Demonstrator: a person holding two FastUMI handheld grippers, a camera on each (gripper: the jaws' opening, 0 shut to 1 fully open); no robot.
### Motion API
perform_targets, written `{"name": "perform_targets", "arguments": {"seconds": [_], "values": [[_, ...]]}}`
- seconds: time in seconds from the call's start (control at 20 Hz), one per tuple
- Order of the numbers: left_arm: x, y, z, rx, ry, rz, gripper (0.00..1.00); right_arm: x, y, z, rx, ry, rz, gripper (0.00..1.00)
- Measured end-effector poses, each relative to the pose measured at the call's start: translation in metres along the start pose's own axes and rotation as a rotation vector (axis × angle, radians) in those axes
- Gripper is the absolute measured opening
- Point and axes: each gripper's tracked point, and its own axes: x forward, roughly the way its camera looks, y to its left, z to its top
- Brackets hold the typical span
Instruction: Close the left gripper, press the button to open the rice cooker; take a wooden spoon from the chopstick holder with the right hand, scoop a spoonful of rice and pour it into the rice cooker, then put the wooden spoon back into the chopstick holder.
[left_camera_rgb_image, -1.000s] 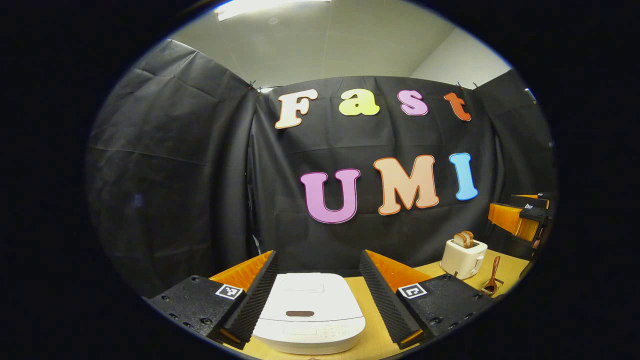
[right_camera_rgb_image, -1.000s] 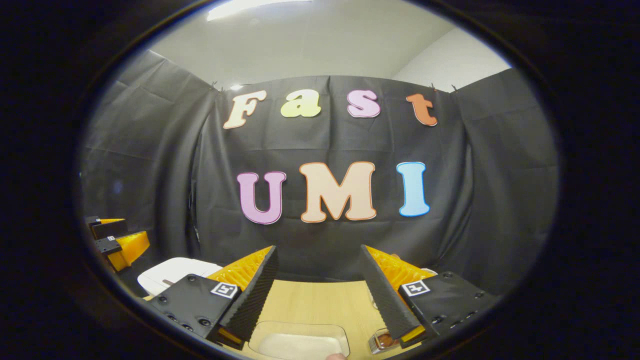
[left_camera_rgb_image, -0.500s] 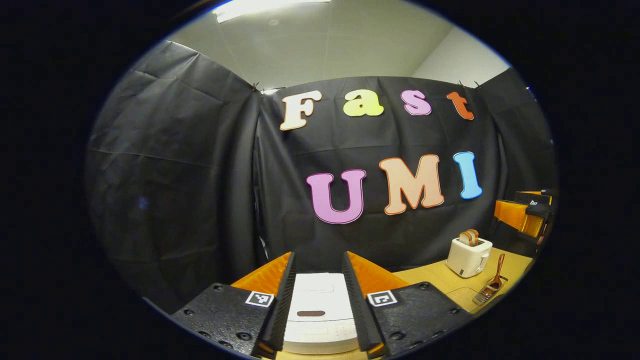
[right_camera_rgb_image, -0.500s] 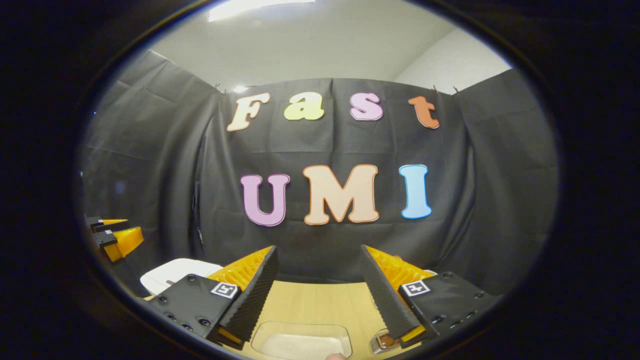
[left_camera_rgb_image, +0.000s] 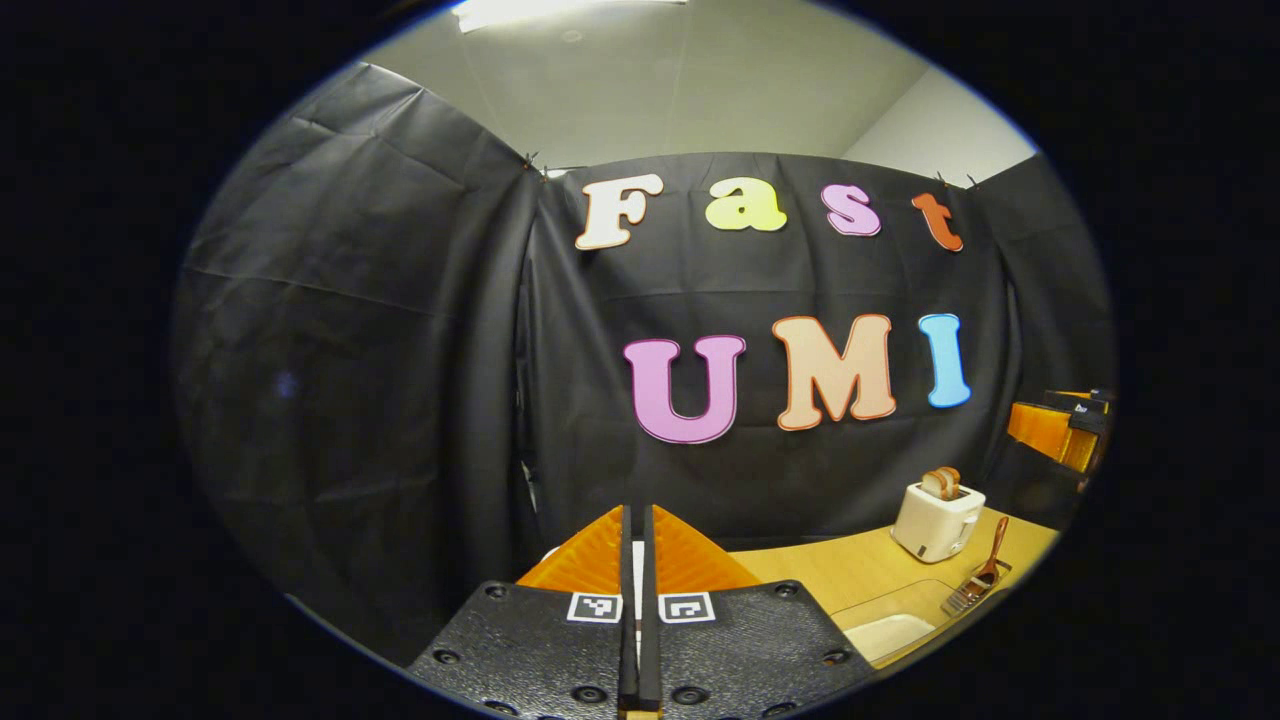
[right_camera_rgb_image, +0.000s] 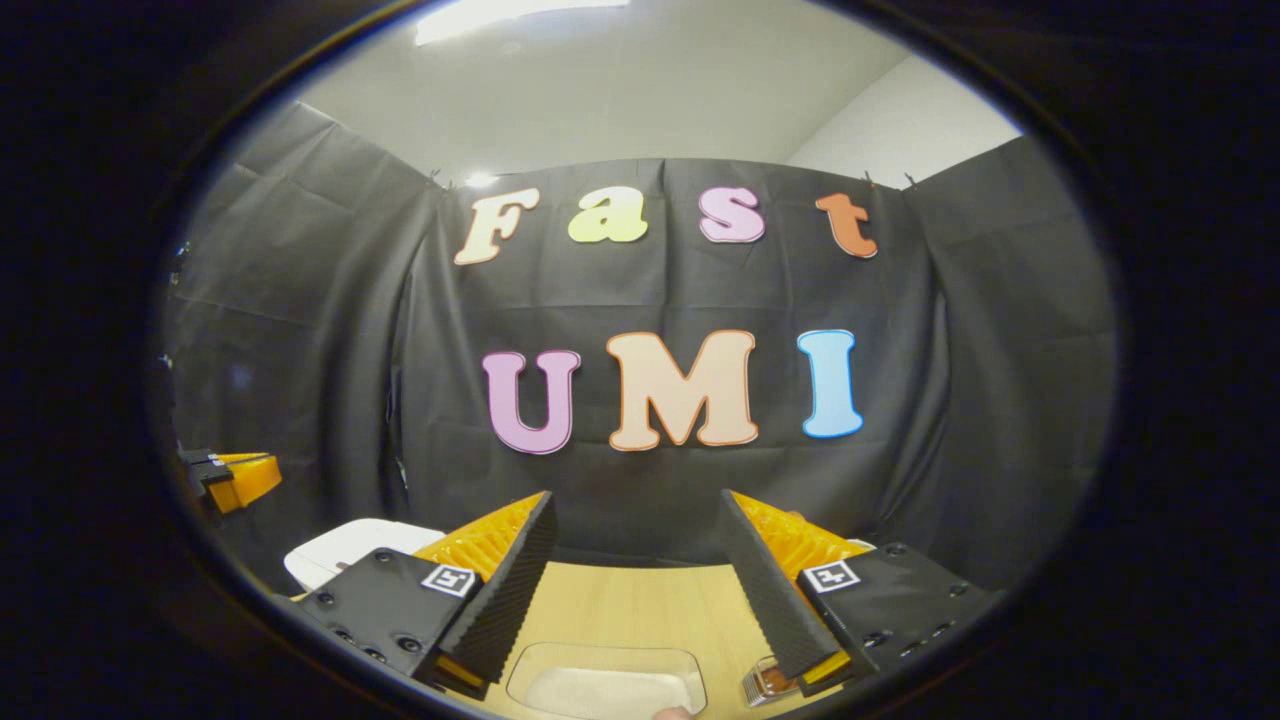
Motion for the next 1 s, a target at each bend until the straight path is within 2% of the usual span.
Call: {"name": "perform_targets", "arguments": {"seconds": [0.35,1.0], "values": [[0.014,0.018,-0.04,-0.051,0.091,-0.001,0.0,-0.007,-0.001,-0.002,-0.009,0.004,-0.016,1.0],[0.033,0.013,-0.128,-0.089,0.276,-0.06,0.0,-0.013,-0.012,-0.013,-0.043,0.04,-0.066,1.0]]}}
